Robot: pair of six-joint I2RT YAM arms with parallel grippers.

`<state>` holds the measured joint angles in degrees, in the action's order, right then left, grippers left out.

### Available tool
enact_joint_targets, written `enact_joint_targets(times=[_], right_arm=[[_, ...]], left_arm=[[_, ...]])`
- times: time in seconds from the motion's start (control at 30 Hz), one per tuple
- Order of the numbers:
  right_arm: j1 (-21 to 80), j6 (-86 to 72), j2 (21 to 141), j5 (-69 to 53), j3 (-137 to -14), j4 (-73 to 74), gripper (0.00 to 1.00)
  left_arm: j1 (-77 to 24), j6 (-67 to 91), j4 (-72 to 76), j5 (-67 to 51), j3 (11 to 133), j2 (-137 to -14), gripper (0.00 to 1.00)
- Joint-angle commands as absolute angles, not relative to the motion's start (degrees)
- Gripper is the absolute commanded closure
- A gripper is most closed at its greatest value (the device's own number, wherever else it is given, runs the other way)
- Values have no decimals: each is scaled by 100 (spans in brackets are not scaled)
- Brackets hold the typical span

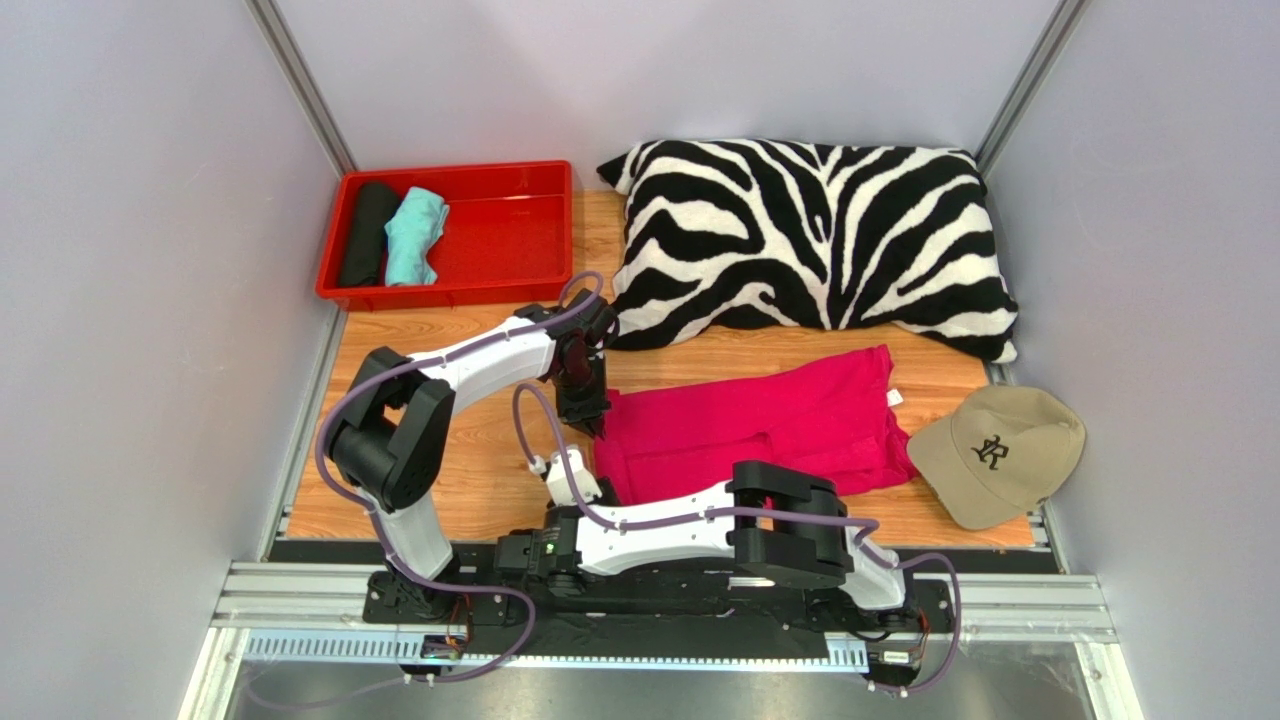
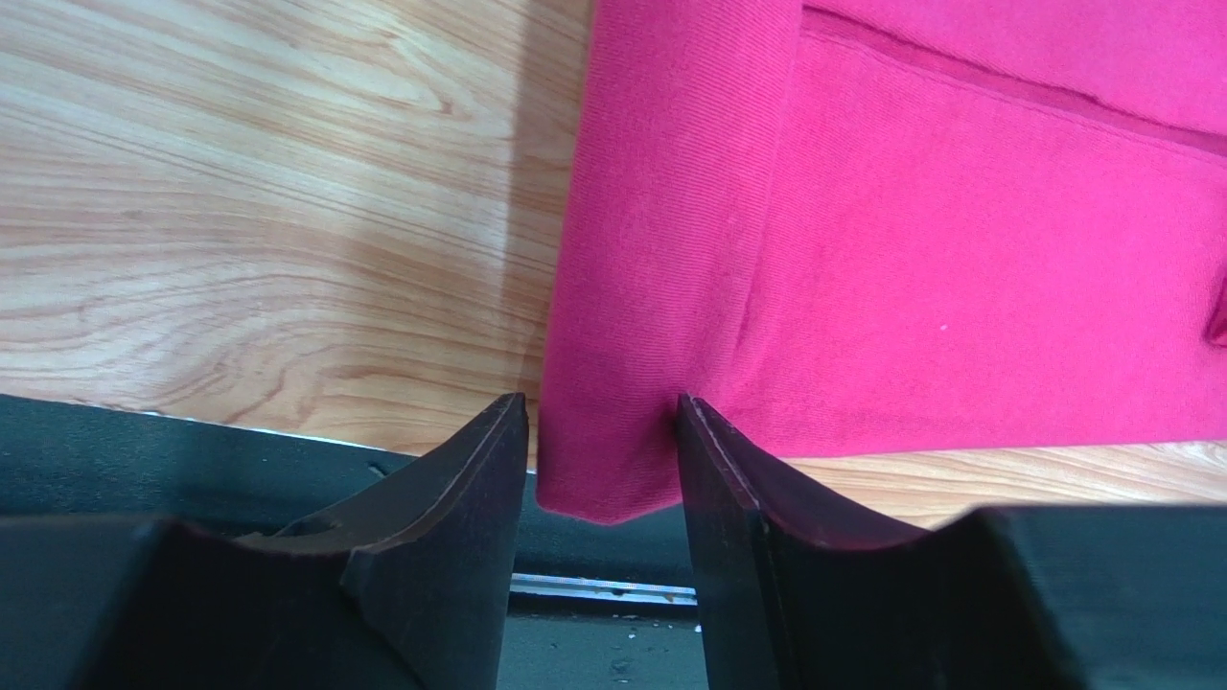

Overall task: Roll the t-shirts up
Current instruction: Roll the T-shirt to the center of the board.

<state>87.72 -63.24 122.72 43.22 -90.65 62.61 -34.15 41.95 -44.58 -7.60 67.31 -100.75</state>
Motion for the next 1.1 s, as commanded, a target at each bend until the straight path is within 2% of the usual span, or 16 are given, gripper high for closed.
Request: enact_joint_targets(times=[0.0,0.13,0.17,0.2,0.33,0.5,0.57,0.67,0.93,1.07], right_arm=[[8745,-6592,12287,4561,-9115,6416,54],[8684,-6583,12182,4527,-8886,6232,61],[8684,-6566,12138,4492,-8834,6110,64],[8666,-6557,12059,4474,-8711,6039,74],[8640,-6548,11708,4447,-8342,5600,81],[8631,-6320,10935,4324,-7569,4590,81],[8605,-6258,10513,4167,-7121,4019,81],[8412,-6214,9933,3719,-6348,3114,81],[7780,-6608,8641,2533,-4442,986,81],[7524,-6881,8271,2032,-3878,213,81]], left_arm=[[-3454,4087,-4561,-747,6987,-10107,97],[-3454,4096,-4561,-756,7014,-10142,96],[-3454,4096,-4562,-765,7014,-10151,96],[-3454,4096,-4553,-756,7014,-10169,95],[-3454,4069,-4535,-747,7040,-10169,91],[-3454,3982,-4526,-738,7154,-10143,79],[-3454,3903,-4561,-712,7250,-10134,69],[-3454,3788,-4553,-756,7382,-10125,62],[-3437,3560,-4711,-581,7655,-10108,56],[-3384,3568,-4685,-589,7612,-10046,54]])
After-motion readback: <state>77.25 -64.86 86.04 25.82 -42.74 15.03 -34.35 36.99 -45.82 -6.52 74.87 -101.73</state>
